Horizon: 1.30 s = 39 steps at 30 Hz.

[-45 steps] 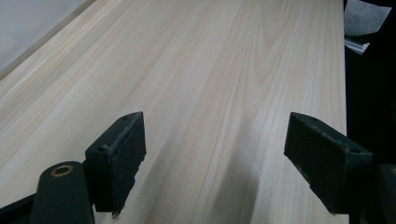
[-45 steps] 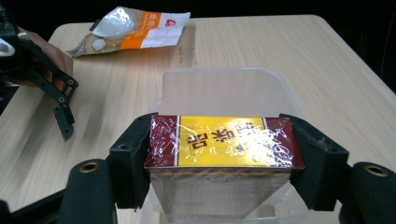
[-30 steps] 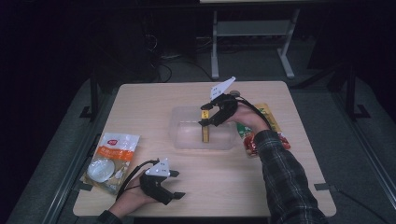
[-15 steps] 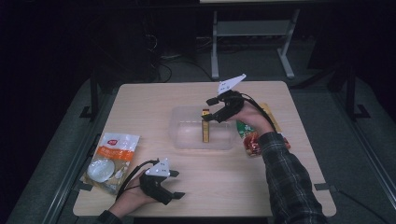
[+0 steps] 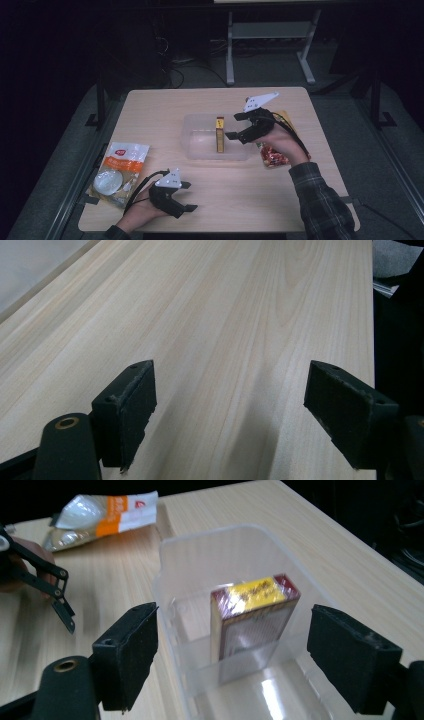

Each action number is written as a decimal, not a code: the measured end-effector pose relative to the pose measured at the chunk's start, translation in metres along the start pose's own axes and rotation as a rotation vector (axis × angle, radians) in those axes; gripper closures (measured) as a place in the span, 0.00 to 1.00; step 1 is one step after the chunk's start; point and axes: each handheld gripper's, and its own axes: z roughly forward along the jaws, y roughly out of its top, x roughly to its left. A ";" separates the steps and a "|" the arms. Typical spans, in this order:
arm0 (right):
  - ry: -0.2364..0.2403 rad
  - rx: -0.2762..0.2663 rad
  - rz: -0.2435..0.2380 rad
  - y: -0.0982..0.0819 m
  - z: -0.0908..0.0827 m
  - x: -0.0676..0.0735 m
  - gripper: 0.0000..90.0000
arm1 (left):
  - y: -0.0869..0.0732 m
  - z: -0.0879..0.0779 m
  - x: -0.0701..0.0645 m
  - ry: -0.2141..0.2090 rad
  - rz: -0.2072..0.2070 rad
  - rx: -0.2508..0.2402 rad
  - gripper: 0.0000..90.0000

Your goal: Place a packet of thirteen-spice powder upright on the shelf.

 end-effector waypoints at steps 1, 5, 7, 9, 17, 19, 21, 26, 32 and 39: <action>-0.009 -0.002 -0.007 -0.002 -0.001 0.004 0.22 | 0.000 0.000 0.000 0.000 0.000 0.000 0.23; -0.032 -0.015 -0.006 -0.010 -0.005 0.018 0.24 | 0.000 0.000 0.000 0.003 -0.009 0.003 0.23; -0.043 -0.015 0.003 -0.015 -0.006 0.025 0.25 | 0.000 0.000 0.000 0.009 -0.010 0.008 0.23; -0.047 -0.012 0.007 -0.021 -0.008 0.031 0.25 | 0.000 0.000 0.000 0.009 -0.016 0.006 0.23; -0.101 -0.011 0.046 -0.040 -0.022 0.048 0.26 | -0.001 -0.002 0.001 0.015 -0.009 0.014 0.23; -0.110 -0.037 0.061 -0.047 -0.033 0.052 0.26 | -0.001 -0.002 0.001 0.016 -0.018 0.011 0.23; -0.124 -0.027 0.065 -0.050 -0.036 0.053 0.26 | -0.001 -0.003 0.002 0.018 -0.010 0.015 0.23; -0.172 -0.002 0.105 -0.071 -0.049 0.044 0.27 | -0.001 -0.003 0.002 0.016 -0.012 0.016 0.24; -0.232 0.021 0.163 -0.088 -0.060 0.027 0.31 | -0.001 -0.004 0.003 0.015 -0.019 0.020 0.24; -0.336 0.067 0.233 -0.106 -0.064 -0.002 0.47 | -0.001 -0.003 0.003 0.012 -0.022 0.019 0.25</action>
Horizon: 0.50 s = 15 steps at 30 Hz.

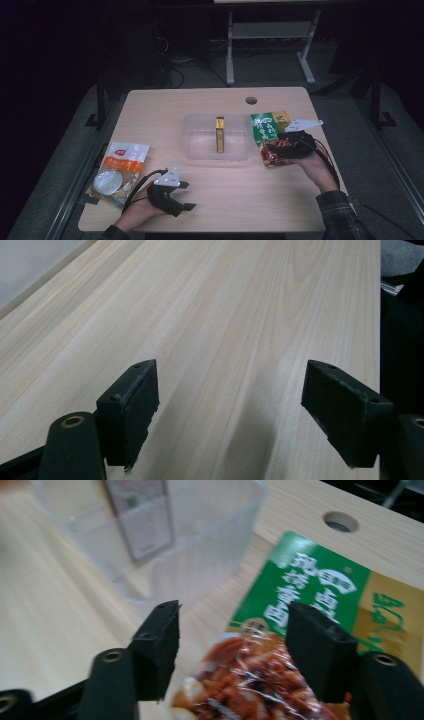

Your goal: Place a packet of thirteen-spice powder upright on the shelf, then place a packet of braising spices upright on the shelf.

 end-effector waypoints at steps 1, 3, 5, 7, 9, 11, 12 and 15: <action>-0.025 0.009 0.017 0.000 0.003 -0.008 0.53 | 0.000 0.000 0.000 -0.001 0.003 0.004 0.25; -0.035 0.016 0.029 0.000 0.005 -0.011 0.58 | 0.000 0.001 0.000 -0.003 0.001 0.002 0.25; -0.069 0.038 0.065 0.000 0.012 -0.023 0.74 | 0.000 0.001 0.000 -0.008 0.001 0.003 0.26; -0.092 0.071 0.067 0.000 0.019 -0.030 0.81 | 0.000 0.000 0.000 -0.011 0.002 0.007 0.26; -0.102 0.084 0.074 0.000 0.025 -0.036 0.88 | 0.000 0.000 0.000 -0.011 -0.003 0.005 0.26; -0.126 0.087 0.079 0.000 0.032 -0.042 0.95 | 0.000 0.001 -0.001 -0.013 -0.010 0.000 0.26; -0.126 0.087 0.079 0.000 0.032 -0.042 0.95 | 0.000 0.001 -0.001 -0.013 -0.010 0.000 0.26; -0.157 0.103 0.087 -0.003 0.047 -0.056 1.00 | -0.001 0.001 -0.001 -0.014 -0.009 0.002 0.26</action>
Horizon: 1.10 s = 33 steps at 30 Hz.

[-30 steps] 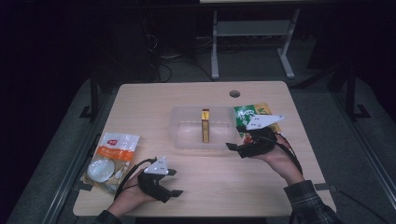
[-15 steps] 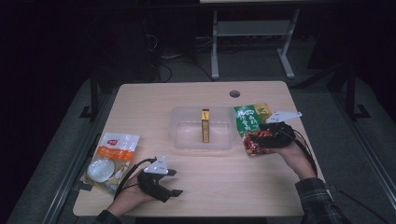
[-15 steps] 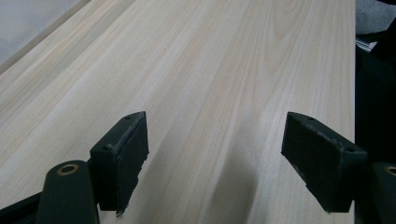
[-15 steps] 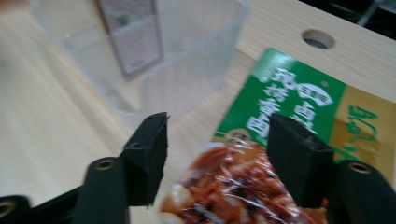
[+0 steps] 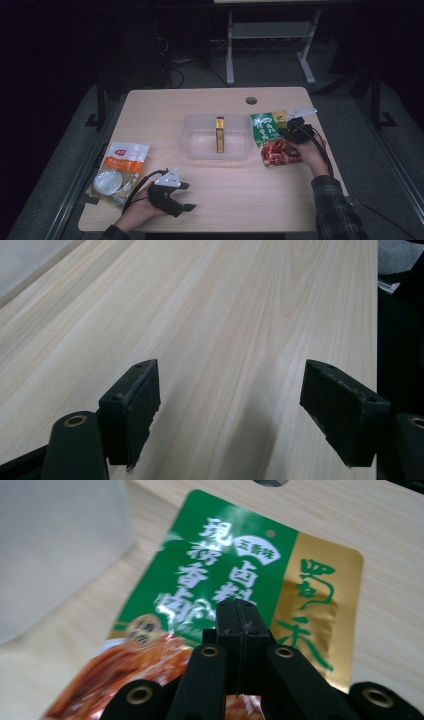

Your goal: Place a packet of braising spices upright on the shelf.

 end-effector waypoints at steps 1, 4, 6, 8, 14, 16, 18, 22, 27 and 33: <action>0.000 0.000 0.000 0.000 0.000 0.000 1.00 | 0.000 0.000 0.001 0.001 0.006 0.009 0.26; -0.001 -0.021 0.034 0.001 0.013 -0.007 1.00 | 0.000 0.001 0.002 -0.003 0.005 0.012 0.26; 0.003 -0.044 0.075 0.000 0.027 -0.013 1.00 | 0.000 0.001 0.001 -0.004 0.005 0.014 0.26; 0.009 -0.056 0.102 -0.002 0.037 -0.016 1.00 | 0.000 0.000 0.002 -0.004 0.008 0.017 0.26; -0.025 -0.078 0.121 -0.004 0.055 -0.018 1.00 | -0.001 0.001 0.003 -0.008 0.002 0.019 0.26; -0.027 -0.068 0.124 -0.003 0.056 -0.019 1.00 | -0.001 0.001 0.003 -0.008 0.000 0.018 0.26; -0.034 -0.016 0.098 0.006 0.060 -0.015 1.00 | -0.001 0.000 0.003 -0.008 -0.001 0.021 0.28; -0.048 0.029 0.076 0.011 0.064 -0.011 1.00 | -0.001 0.001 0.002 -0.003 -0.010 0.017 0.28; -0.023 0.035 0.077 0.005 0.058 -0.012 1.00 | -0.002 0.000 0.002 -0.003 -0.005 0.028 0.28; 0.002 0.019 0.090 -0.006 0.048 -0.008 1.00 | -0.001 0.003 0.000 -0.008 0.002 0.035 0.28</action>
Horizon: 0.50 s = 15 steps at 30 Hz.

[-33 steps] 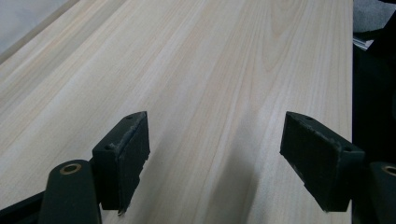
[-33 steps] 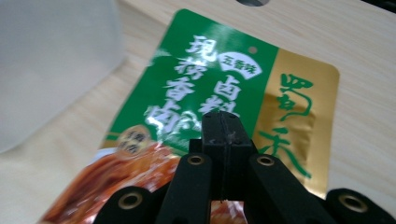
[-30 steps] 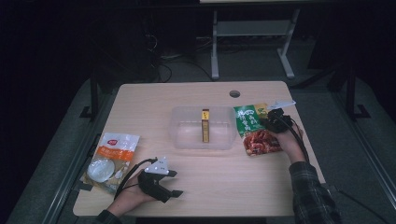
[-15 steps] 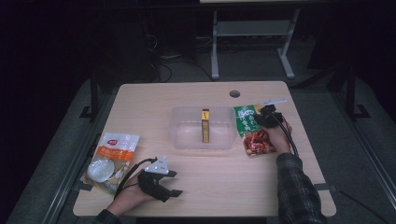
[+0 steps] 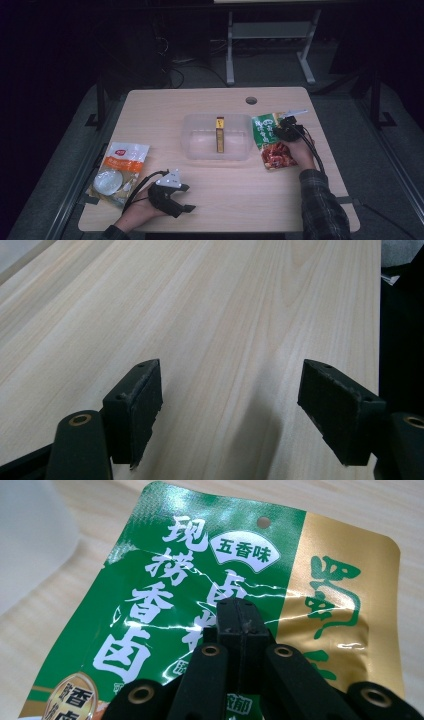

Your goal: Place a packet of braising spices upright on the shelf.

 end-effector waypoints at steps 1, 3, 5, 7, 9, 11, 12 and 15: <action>0.007 0.002 0.001 -0.004 -0.004 0.002 1.00 | 0.000 0.001 -0.001 -0.003 -0.004 -0.001 0.28; 0.007 0.005 -0.003 -0.005 -0.005 0.002 1.00 | 0.001 0.001 -0.001 -0.003 0.000 0.001 0.28; 0.002 0.024 -0.022 -0.009 -0.012 0.008 1.00 | 0.001 0.001 -0.002 -0.001 0.005 0.004 0.28; 0.005 0.030 -0.027 -0.015 -0.018 0.012 1.00 | 0.001 0.001 -0.002 -0.001 0.006 0.006 0.28; 0.009 0.032 -0.029 -0.017 -0.020 0.013 1.00 | 0.001 0.001 -0.002 -0.002 0.004 0.006 0.28; 0.002 0.037 -0.038 -0.023 -0.026 0.018 1.00 | 0.001 0.001 -0.003 -0.003 0.003 0.006 0.28; -0.003 0.045 -0.050 -0.026 -0.031 0.022 1.00 | 0.000 0.001 -0.003 -0.005 0.000 0.003 0.28; -0.009 0.064 -0.078 -0.037 -0.044 0.032 1.00 | 0.001 0.004 -0.005 -0.010 0.005 0.006 0.28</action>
